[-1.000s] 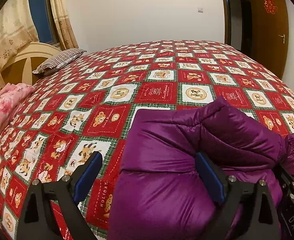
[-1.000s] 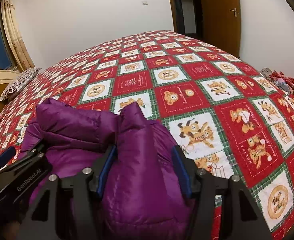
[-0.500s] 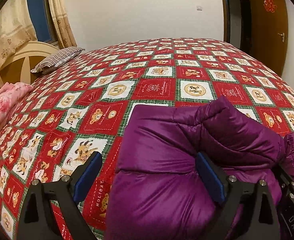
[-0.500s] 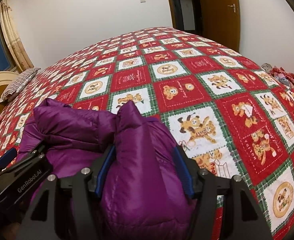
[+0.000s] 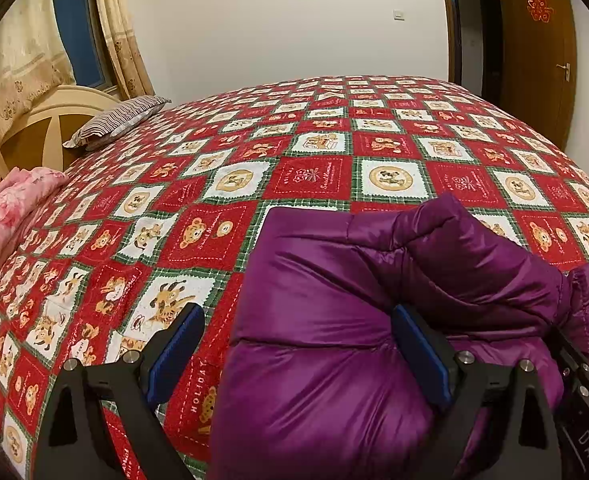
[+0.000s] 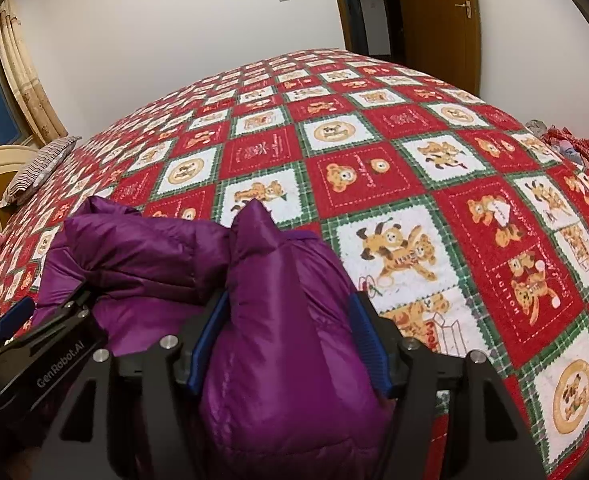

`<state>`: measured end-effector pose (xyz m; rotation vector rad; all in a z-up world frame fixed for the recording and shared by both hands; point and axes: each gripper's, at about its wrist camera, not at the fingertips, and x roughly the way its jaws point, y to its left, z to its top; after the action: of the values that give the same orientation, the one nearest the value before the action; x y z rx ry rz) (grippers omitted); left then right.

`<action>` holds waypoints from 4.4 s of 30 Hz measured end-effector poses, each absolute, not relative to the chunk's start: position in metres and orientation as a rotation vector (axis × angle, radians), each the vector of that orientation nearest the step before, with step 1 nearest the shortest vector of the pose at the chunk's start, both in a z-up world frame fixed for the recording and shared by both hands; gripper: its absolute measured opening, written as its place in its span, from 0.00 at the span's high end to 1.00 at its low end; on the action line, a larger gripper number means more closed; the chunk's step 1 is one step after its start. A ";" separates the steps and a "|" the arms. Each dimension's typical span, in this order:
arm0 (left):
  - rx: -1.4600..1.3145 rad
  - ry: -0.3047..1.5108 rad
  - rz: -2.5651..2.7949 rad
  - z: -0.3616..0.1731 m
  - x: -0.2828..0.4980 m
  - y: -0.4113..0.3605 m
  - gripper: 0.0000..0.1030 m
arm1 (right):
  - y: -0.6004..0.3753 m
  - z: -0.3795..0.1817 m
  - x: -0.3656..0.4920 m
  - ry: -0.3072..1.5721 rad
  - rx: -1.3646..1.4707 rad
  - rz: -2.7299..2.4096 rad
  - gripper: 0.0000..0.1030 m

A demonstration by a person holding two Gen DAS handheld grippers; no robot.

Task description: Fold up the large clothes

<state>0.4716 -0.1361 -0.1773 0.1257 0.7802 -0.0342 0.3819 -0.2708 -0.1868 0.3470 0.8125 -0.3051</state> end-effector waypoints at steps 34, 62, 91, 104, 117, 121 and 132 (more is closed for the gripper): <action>0.074 0.804 -0.035 -0.178 0.452 -0.104 0.04 | -0.250 -0.179 0.388 0.805 0.203 -0.180 0.77; 0.101 0.823 -0.016 -0.190 0.455 -0.110 0.01 | -0.246 -0.187 0.386 0.822 0.213 -0.183 0.77; 0.116 0.822 -0.008 -0.193 0.456 -0.112 0.01 | -0.246 -0.190 0.387 0.818 0.194 -0.202 0.77; -0.015 0.876 -0.136 -0.174 0.451 -0.082 0.01 | -0.255 -0.183 0.383 0.820 0.249 -0.150 0.73; -0.144 0.883 -0.290 -0.186 0.417 -0.040 0.01 | -0.294 -0.177 0.327 0.772 0.377 -0.208 0.11; -0.143 0.895 -0.313 -0.191 0.418 -0.050 0.01 | -0.296 -0.185 0.328 0.795 0.394 -0.177 0.11; -0.097 0.912 -0.398 -0.191 0.418 -0.076 0.08 | -0.294 -0.204 0.340 0.828 0.513 0.010 0.33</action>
<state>0.4179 -0.0756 -0.1907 -0.0967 0.9121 -0.3982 0.3398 -0.2938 -0.2044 0.5135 0.8276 0.0100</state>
